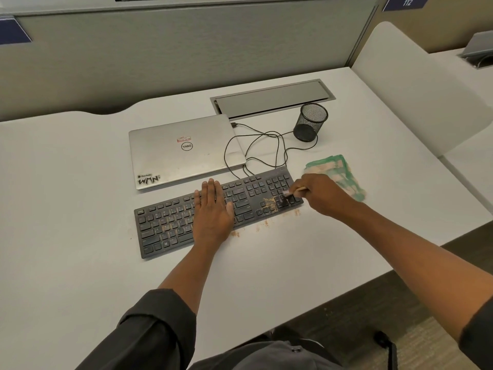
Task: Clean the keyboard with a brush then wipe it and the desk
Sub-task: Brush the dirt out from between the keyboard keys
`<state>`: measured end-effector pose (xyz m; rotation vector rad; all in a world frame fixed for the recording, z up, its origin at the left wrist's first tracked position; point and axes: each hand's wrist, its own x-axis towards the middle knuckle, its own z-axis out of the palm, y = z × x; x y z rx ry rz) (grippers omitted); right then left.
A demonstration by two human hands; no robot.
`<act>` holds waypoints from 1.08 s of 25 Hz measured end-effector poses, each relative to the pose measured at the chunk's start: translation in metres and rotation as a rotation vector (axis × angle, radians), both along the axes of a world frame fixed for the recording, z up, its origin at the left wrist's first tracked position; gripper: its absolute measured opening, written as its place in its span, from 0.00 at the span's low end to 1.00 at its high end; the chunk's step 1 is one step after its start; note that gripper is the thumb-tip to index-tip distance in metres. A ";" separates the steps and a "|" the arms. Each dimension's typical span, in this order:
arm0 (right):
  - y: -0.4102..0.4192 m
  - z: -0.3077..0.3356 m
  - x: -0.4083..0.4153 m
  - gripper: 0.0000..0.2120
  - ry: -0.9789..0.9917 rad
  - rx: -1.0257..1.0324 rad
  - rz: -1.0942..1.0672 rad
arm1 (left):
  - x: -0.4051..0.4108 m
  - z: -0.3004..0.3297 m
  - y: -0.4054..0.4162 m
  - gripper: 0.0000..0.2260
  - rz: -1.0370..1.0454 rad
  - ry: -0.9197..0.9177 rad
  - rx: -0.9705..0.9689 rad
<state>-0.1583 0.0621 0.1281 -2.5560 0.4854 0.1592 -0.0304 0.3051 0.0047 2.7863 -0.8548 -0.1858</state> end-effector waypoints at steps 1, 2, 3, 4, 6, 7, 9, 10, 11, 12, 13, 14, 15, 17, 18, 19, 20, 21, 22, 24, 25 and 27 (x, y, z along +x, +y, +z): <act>0.000 0.005 0.001 0.07 -0.025 0.045 -0.021 | 0.000 0.000 0.000 0.35 0.001 0.002 0.005; -0.002 0.009 0.003 0.07 -0.055 0.050 -0.048 | 0.000 0.000 -0.001 0.34 0.002 0.005 0.009; -0.005 0.012 0.006 0.06 -0.079 0.030 -0.073 | 0.000 0.001 -0.001 0.33 0.003 0.009 0.011; -0.009 0.013 0.009 0.06 -0.072 -0.014 -0.088 | 0.000 0.002 -0.001 0.32 0.003 0.011 0.014; -0.010 0.011 0.016 0.06 0.014 -0.090 -0.093 | 0.000 0.001 0.000 0.31 -0.001 0.009 0.019; -0.005 0.009 0.020 0.07 0.081 -0.098 -0.091 | 0.000 0.002 0.000 0.31 -0.002 0.010 0.020; 0.010 0.005 0.028 0.10 0.191 -0.084 -0.071 | -0.001 0.002 0.000 0.32 0.000 0.007 0.018; 0.018 0.004 0.030 0.10 0.196 -0.067 -0.049 | -0.001 0.002 0.000 0.33 0.001 0.006 0.017; 0.024 0.005 0.029 0.09 0.151 -0.036 -0.035 | -0.001 0.002 0.000 0.33 0.002 0.007 0.017; 0.026 0.008 0.026 0.08 0.086 0.004 -0.046 | -0.001 0.002 0.000 0.33 0.002 0.011 0.016; 0.024 0.012 0.023 0.07 0.026 0.035 -0.085 | 0.000 0.002 0.000 0.32 0.003 0.014 0.015; 0.019 0.015 0.021 0.07 -0.018 0.045 -0.130 | 0.000 0.002 -0.001 0.31 0.003 0.014 0.014; 0.013 0.015 0.021 0.07 -0.036 0.038 -0.158 | 0.000 0.002 -0.001 0.31 0.003 0.011 0.013; 0.006 0.012 0.022 0.06 0.032 -0.016 -0.144 | 0.000 0.003 -0.001 0.30 0.003 0.010 0.015; 0.008 0.010 0.023 0.07 0.075 -0.045 -0.114 | 0.000 0.003 -0.001 0.30 0.003 0.013 0.017; 0.013 0.009 0.024 0.08 0.100 -0.068 -0.078 | 0.000 0.003 -0.001 0.30 0.004 0.014 0.020; 0.019 0.006 0.024 0.10 0.109 -0.080 -0.043 | 0.000 0.003 -0.001 0.31 0.005 0.013 0.022; 0.026 0.007 0.024 0.11 0.111 -0.079 -0.011 | 0.000 0.003 -0.001 0.31 0.006 0.011 0.024; 0.032 0.009 0.024 0.12 0.112 -0.056 0.006 | 0.000 0.002 -0.001 0.31 0.006 0.011 0.024; 0.035 0.016 0.024 0.11 0.090 0.027 -0.020 | 0.000 0.003 -0.001 0.31 0.005 0.019 0.024; 0.032 0.018 0.024 0.10 0.054 0.043 -0.040 | 0.000 0.003 -0.001 0.31 0.005 0.022 0.021; 0.022 0.019 0.026 0.08 -0.001 0.002 -0.089 | 0.000 0.003 -0.001 0.31 0.008 0.023 0.020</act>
